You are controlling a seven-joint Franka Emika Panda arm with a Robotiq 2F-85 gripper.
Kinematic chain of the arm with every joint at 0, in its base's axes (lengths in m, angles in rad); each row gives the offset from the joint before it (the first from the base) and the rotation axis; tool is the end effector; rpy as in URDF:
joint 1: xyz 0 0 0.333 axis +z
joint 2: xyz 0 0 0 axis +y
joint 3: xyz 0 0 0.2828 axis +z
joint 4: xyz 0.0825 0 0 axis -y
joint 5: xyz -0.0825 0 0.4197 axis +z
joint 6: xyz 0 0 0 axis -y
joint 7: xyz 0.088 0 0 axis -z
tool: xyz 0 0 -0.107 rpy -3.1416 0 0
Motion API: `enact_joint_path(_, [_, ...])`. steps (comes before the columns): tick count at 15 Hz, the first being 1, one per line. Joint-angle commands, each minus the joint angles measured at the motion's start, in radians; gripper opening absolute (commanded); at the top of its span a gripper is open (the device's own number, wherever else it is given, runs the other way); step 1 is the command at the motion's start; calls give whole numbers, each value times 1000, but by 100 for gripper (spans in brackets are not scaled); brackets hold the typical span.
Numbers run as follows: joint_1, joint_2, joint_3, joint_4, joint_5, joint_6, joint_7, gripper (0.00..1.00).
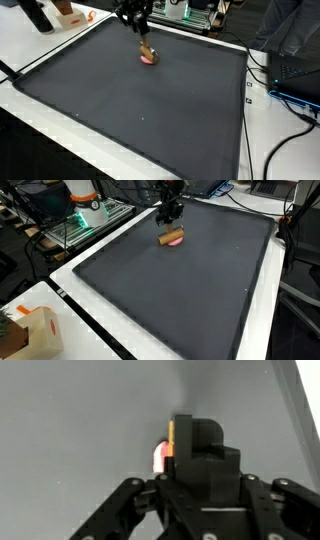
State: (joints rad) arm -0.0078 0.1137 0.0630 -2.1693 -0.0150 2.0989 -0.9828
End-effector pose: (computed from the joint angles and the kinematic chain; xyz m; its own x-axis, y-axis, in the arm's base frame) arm 0.5518 0.0300 0.2716 0.4905 0.8651 -0.1049 0.8522 -0.5014 -0.1498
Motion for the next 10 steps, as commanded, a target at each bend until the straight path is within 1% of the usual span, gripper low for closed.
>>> enact_joint_path(1, [10, 19, -15, -6, -96, -89, 63, 24])
enact_joint_path(10, [4, 14, -27, 1, -166, -176, 149, 24])
